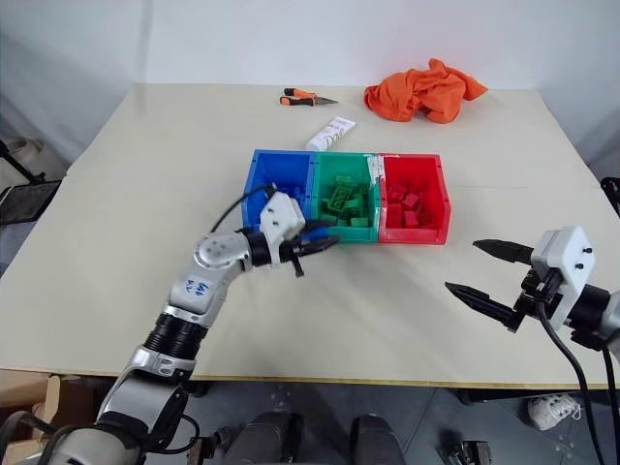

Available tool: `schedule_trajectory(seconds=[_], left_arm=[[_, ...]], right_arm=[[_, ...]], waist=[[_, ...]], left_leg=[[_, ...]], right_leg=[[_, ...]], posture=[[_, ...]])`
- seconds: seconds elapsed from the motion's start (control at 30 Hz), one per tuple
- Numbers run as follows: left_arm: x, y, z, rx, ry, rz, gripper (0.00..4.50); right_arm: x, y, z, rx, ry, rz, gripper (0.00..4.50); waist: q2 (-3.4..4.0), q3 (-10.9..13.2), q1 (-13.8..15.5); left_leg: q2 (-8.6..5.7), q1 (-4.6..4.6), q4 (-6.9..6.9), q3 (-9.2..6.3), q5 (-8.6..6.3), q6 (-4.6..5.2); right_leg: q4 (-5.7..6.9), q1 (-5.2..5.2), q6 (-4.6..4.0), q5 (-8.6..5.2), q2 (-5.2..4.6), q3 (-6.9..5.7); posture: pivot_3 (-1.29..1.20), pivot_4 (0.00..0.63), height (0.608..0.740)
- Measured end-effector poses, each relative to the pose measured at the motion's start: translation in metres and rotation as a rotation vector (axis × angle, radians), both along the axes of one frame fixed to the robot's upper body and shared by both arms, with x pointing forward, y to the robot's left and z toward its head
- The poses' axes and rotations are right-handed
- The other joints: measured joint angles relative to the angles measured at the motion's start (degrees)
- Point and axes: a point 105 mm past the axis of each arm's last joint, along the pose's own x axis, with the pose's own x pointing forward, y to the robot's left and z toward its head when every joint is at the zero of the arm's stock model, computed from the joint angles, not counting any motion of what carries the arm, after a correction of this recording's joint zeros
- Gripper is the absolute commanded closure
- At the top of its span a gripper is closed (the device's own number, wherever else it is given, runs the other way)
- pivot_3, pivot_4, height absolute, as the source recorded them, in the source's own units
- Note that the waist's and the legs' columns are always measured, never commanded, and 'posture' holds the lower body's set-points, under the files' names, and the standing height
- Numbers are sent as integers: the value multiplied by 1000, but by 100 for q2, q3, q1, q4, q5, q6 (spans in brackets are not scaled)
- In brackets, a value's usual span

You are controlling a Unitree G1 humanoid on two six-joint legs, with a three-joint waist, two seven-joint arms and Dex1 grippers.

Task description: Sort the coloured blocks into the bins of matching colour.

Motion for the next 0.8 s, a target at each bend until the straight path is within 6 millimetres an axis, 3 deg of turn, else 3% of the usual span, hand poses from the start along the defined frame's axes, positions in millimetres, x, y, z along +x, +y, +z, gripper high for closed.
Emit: schedule_trajectory(seconds=[0.1, 0.23, 0.4, 0.53, 0.7, 0.8], left_arm=[[8, 11, 19, -23, -28, 70, 3567], [27, 23, 28, -34, -40, 172, 3567], [60, 46, 22, -1, -19, 341, 3567], [70, 53, 8, 8, 30, 399, 2324], [69, 52, 9, 12, 26, 379, 801], [56, 49, 22, -3, -27, 298, 801]], right_arm=[[4, -2, -1, 2, 4, -6, 0], [9, 2, -1, 3, 8, 16, 0], [13, 5, -3, -7, 5, 34, 0], [14, 6, -2, -7, 1, 40, 0], [17, 3, -1, 1, -1, 30, 0], [20, 3, 1, 1, -15, 33, 0]], waist=[[0, 0, 1], [-2, 1, -1], [-3, 2, -2], [-6, 3, 0], [-6, 3, 0], [-6, 3, -11]], left_leg=[[0, 0, 0, 0, 0, 0], [0, 1, 2, 0, 1, -2], [-1, 0, 0, 1, 1, -2], [-1, -6, 0, 0, 1, -2], [-1, -7, 0, 0, 1, -2], [0, -8, -2, 0, 1, -2]], right_leg=[[2, 0, 0, 0, 0, -2], [1, -3, 0, 0, 1, -2], [13, -3, 0, 0, 1, -3], [18, -10, 0, 0, 0, -4], [17, -9, 0, 0, 0, -5], [17, -12, 0, 0, 0, -4]], posture=[[0, 150, 740], [0, 150, 740], [0, 150, 740], [0, 150, 740], [0, 150, 740], [0, 150, 740]])
